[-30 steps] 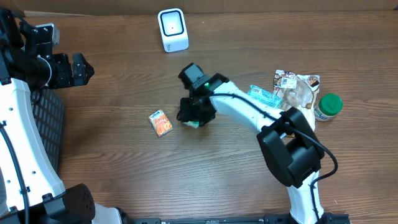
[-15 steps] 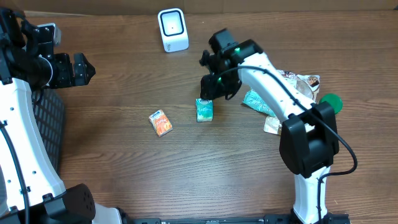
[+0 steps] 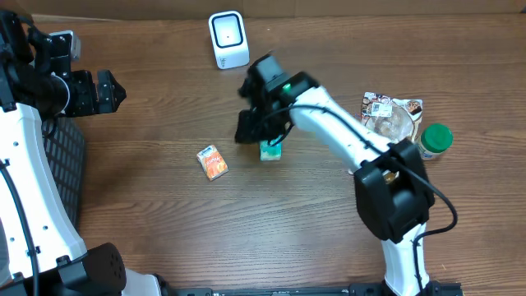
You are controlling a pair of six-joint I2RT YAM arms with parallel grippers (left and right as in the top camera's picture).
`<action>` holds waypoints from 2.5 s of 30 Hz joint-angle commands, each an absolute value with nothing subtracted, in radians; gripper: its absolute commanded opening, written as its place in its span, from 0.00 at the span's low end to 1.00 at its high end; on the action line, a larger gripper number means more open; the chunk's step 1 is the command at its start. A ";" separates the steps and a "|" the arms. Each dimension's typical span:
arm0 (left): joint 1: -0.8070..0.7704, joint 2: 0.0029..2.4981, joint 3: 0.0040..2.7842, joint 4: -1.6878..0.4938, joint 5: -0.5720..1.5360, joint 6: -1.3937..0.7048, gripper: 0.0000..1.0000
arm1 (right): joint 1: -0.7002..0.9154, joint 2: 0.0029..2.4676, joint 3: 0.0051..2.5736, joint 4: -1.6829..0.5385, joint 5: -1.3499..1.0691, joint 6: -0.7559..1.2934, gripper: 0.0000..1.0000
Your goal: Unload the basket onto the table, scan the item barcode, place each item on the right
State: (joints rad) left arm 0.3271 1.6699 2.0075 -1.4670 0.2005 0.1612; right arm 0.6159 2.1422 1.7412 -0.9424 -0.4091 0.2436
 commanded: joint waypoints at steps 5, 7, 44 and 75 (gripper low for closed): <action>0.320 1.668 2.017 -1.465 0.202 0.179 0.99 | 0.667 2.156 1.660 -0.888 -0.321 0.292 0.34; 0.320 1.668 2.017 -1.465 0.202 0.179 0.99 | 0.667 2.156 1.654 -0.883 -0.281 0.329 0.34; 0.320 1.668 2.017 -1.465 0.202 0.179 0.99 | 0.297 1.927 1.681 -1.172 -0.313 0.336 0.50; 0.321 1.668 2.017 -1.465 0.202 0.179 0.99 | 0.308 1.945 1.266 -0.651 -0.261 0.633 0.34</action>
State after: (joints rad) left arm 0.3271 1.6699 2.0075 -1.4670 0.2005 0.1612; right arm 0.3038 1.9331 1.2732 -0.6559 -0.3286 0.5930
